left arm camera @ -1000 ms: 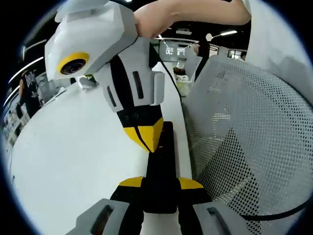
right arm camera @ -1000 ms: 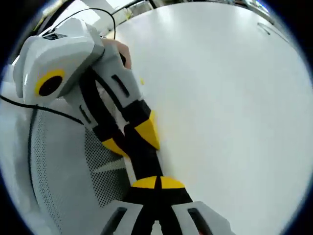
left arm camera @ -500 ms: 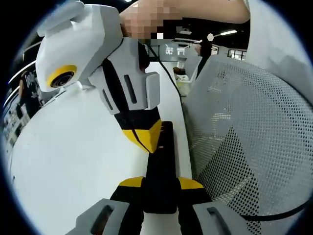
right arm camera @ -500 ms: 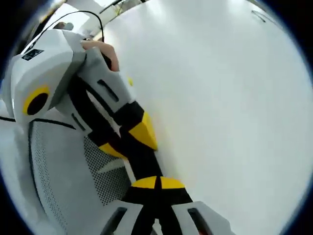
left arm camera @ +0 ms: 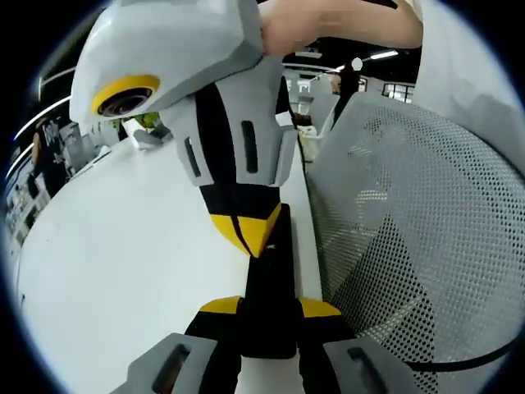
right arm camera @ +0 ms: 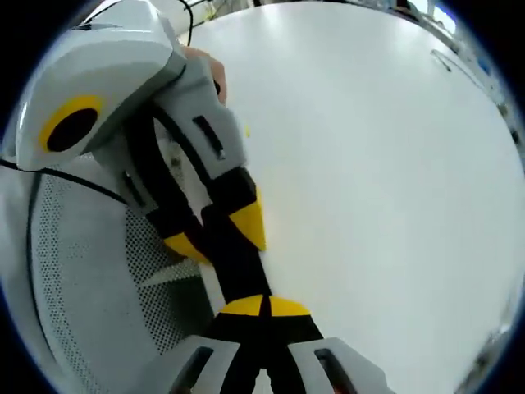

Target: Press the specified remote control buttons in sequence, fully releasing each button before pressing the next.

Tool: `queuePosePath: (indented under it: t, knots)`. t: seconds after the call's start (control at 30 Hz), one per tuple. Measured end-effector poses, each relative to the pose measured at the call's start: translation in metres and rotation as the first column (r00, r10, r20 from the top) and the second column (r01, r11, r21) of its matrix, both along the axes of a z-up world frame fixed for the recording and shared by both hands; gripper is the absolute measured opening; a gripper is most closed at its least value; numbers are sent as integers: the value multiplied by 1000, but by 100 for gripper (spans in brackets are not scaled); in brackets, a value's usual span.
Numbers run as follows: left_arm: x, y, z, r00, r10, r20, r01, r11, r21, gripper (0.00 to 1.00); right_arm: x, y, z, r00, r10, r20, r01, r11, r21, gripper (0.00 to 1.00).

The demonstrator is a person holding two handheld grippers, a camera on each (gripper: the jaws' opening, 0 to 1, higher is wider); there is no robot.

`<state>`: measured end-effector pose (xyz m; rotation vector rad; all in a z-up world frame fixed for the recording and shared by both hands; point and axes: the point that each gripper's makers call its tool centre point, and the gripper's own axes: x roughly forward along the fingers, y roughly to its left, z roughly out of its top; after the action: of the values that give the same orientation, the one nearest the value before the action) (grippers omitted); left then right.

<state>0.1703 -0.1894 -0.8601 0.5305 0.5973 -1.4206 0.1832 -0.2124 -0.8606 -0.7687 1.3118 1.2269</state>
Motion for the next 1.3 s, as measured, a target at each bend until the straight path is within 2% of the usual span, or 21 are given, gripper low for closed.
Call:
queuePosePath:
  t: [0.33,0.4,0.57,0.67,0.8,0.9,0.93,1.03,1.3]
  knots:
    - [0,-1,0,1000,2,-1,-2,1000,0,24,2,2,0,988,-37,148,22,994,107,0]
    - [0,-1,0,1000,3,-2,-3,1000,-1,24,3,2,1,982,-101,162,75,984,161,0]
    - [0,-1,0,1000,5,-3,-5,1000,-1,24,3,2,4,957,-170,237,96,951,293,0]
    - [0,-1,0,1000,5,-2,-5,1000,-1,24,3,1,6,936,-213,279,109,932,346,0]
    - [0,-2,0,1000,1,-4,-1,1000,0,24,-6,3,9,936,-218,278,106,924,367,0]
    - [0,-2,1,1000,1,-4,-1,1000,0,24,-14,6,10,939,-155,306,39,935,353,0]
    - [-1,-2,0,1000,1,-4,-1,1000,0,24,-13,6,10,933,-137,333,16,940,340,0]
    - [0,-2,0,1000,1,-5,-1,1000,0,24,-15,9,11,938,-131,321,12,938,347,0]
    - [0,-2,0,1000,1,-4,-1,1000,0,24,-14,8,10,937,-89,337,-26,946,323,0]
